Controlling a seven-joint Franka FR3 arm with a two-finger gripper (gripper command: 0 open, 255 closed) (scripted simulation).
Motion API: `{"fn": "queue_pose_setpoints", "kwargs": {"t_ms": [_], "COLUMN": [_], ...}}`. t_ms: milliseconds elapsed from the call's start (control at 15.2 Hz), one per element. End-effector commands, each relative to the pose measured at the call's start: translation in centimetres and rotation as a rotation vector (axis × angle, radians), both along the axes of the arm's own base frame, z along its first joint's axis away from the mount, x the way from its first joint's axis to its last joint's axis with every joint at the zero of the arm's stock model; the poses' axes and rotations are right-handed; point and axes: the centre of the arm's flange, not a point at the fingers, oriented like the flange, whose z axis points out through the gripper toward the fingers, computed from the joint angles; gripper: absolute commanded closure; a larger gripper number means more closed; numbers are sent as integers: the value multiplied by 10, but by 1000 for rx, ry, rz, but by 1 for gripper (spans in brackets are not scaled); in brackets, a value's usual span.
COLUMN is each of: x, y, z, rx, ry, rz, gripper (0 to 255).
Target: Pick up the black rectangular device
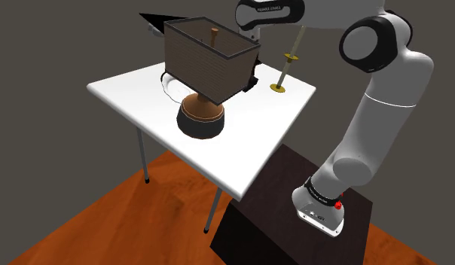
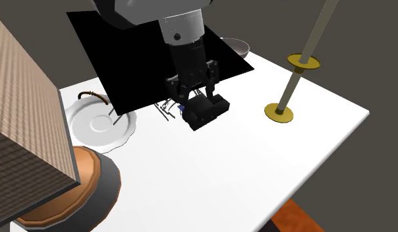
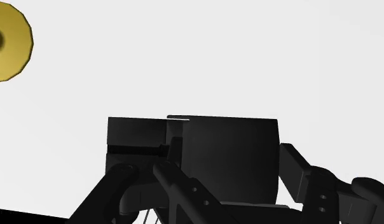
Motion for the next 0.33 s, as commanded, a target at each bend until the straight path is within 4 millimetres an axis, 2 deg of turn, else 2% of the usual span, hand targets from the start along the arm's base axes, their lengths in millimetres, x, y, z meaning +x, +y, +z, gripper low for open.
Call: {"fn": "queue_pose_setpoints", "kwargs": {"t_ms": [0, 132, 264], "x": [0, 0, 0], "y": [-1, -1, -1], "z": [11, 22, 23], "rx": [0, 0, 0], "ry": [0, 0, 0], "rz": [0, 0, 0], "gripper": [255, 255, 255]}}
